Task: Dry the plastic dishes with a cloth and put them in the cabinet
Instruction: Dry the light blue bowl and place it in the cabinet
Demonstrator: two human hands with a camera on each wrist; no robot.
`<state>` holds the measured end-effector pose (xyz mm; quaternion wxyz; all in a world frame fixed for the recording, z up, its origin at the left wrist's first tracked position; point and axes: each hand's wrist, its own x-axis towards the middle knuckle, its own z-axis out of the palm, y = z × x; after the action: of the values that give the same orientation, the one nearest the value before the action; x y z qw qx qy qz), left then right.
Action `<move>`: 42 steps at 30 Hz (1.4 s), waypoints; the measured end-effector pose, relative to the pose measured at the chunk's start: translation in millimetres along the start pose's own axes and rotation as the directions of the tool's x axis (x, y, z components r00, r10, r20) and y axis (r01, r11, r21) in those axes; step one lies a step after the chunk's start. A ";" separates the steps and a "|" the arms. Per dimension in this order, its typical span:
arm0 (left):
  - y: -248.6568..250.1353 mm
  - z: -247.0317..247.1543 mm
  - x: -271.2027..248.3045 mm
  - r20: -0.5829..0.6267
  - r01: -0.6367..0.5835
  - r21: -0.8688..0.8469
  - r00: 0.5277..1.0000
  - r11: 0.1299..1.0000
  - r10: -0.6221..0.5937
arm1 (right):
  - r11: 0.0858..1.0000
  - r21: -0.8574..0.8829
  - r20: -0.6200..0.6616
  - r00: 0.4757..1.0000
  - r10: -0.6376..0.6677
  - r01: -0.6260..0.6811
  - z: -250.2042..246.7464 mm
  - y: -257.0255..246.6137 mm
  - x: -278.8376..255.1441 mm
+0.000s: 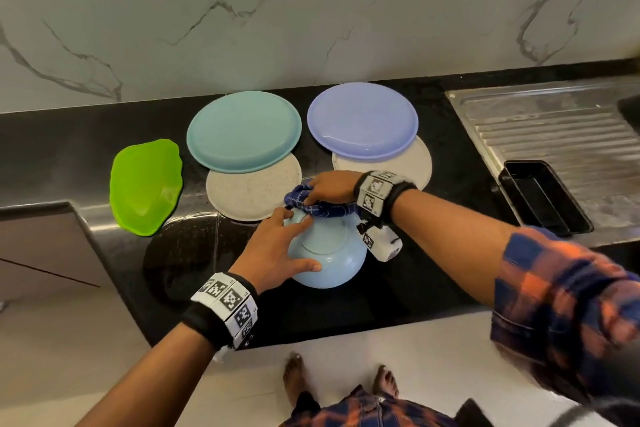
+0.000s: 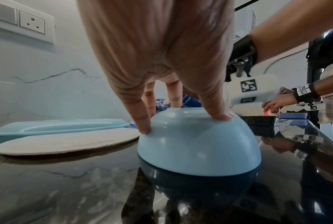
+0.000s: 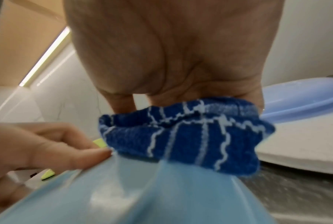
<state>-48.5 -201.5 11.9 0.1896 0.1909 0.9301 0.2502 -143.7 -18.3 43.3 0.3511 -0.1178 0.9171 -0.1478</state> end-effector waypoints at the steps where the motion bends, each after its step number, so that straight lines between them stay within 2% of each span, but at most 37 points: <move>1: -1.6 1.4 -0.3 0.004 0.009 -0.006 1.000 1.000 -0.009 | 1.000 0.025 -0.046 0.999 -0.010 0.011 2.4 2.4 -9.5; 3: -3.1 3.8 -0.6 0.009 0.009 -0.008 1.000 1.000 -0.009 | 0.997 0.076 -0.192 0.980 0.049 -0.034 19.0 12.2 -29.5; 5: -2.8 4.8 -1.3 0.010 0.008 -0.008 1.000 1.000 -0.008 | 0.988 0.101 -0.344 0.927 0.148 -0.121 44.2 19.1 -54.4; 7: -2.4 5.7 -2.3 0.010 0.014 0.014 1.000 1.000 -0.014 | 0.965 0.201 -0.377 0.896 0.237 -0.170 71.6 25.3 -78.9; 10: 8.0 14.8 -9.4 -0.022 0.069 0.064 0.997 0.996 -0.067 | 0.862 0.463 -0.344 0.854 0.391 -0.208 108.4 32.5 -103.2; 13: 35.7 32.3 -23.4 -0.104 0.157 0.189 0.985 0.969 -0.139 | 0.856 0.496 -0.399 0.838 0.373 -0.145 115.4 38.1 -99.8; 15: 51.3 39.0 -32.9 -0.150 0.185 0.261 0.977 0.947 -0.150 | 0.905 0.406 -0.420 0.853 0.310 -0.129 103.4 43.3 -83.7; 17: 56.8 37.6 -36.5 -0.154 0.171 0.202 0.978 0.964 -0.142 | 0.952 0.292 -0.415 0.884 0.214 -0.093 84.1 48.9 -66.5; 19: 52.7 28.0 -35.6 -0.131 0.104 0.117 0.987 0.988 -0.088 | 0.976 0.220 -0.351 0.933 0.083 -0.004 60.2 51.1 -54.1; 21: 42.9 14.9 -28.6 -0.111 -0.025 0.165 0.993 0.986 0.044 | 0.978 0.195 -0.245 0.969 -0.021 0.071 39.2 52.5 -44.1; 24: 24.1 -1.0 -9.1 0.020 -0.258 0.207 0.966 0.944 0.259 | 0.981 0.175 -0.141 0.988 -0.057 0.082 21.2 58.0 -35.2; 26: 13.4 -8.3 3.9 0.137 -0.345 0.214 0.937 0.914 0.322 | 0.979 0.190 -0.127 0.991 -0.044 0.068 19.6 60.4 -34.5; 27: 8.3 -10.0 7.7 0.157 -0.374 0.213 0.925 0.903 0.346 | 0.977 0.204 -0.136 0.990 -0.031 0.058 20.4 58.2 -38.0; 30: -3.6 -7.3 9.3 0.122 -0.419 0.172 0.907 0.892 0.402 | 0.971 0.237 -0.269 0.961 0.057 0.009 36.5 55.7 -51.7; 32: -7.7 -3.4 7.2 0.101 -0.395 0.137 0.918 0.909 0.384 | 0.954 0.298 -0.414 0.896 0.160 -0.033 61.3 56.8 -64.4; 34: -8.3 1.3 5.2 0.077 -0.374 0.136 0.927 0.917 0.367 | 0.921 0.384 -0.471 0.845 0.252 -0.061 93.6 57.2 -81.1; 37: -7.5 7.6 2.3 0.057 -0.358 0.172 0.934 0.918 0.354 | 0.865 0.496 -0.469 0.815 0.341 -0.076 133.2 47.8 -108.5; 39: -2.3 11.9 -4.0 0.048 -0.309 0.178 0.951 0.934 0.306 | 0.848 0.527 -0.476 0.804 0.357 -0.064 140.1 40.9 -116.2; 40: 2.5 16.3 -9.4 0.023 -0.278 0.194 0.960 0.941 0.279 | 0.844 0.533 -0.481 0.799 0.361 -0.060 134.7 38.7 -115.1; 42: 19.2 34.4 -20.7 -0.118 -0.201 0.334 0.961 0.921 0.252 | 0.863 0.500 -0.479 0.806 0.348 -0.075 115.3 37.9 -101.6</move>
<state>-10.4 -181.8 -0.1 0.0515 0.3050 0.9418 0.1315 4.0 27.7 10.0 0.1025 0.1222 0.9247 -0.3458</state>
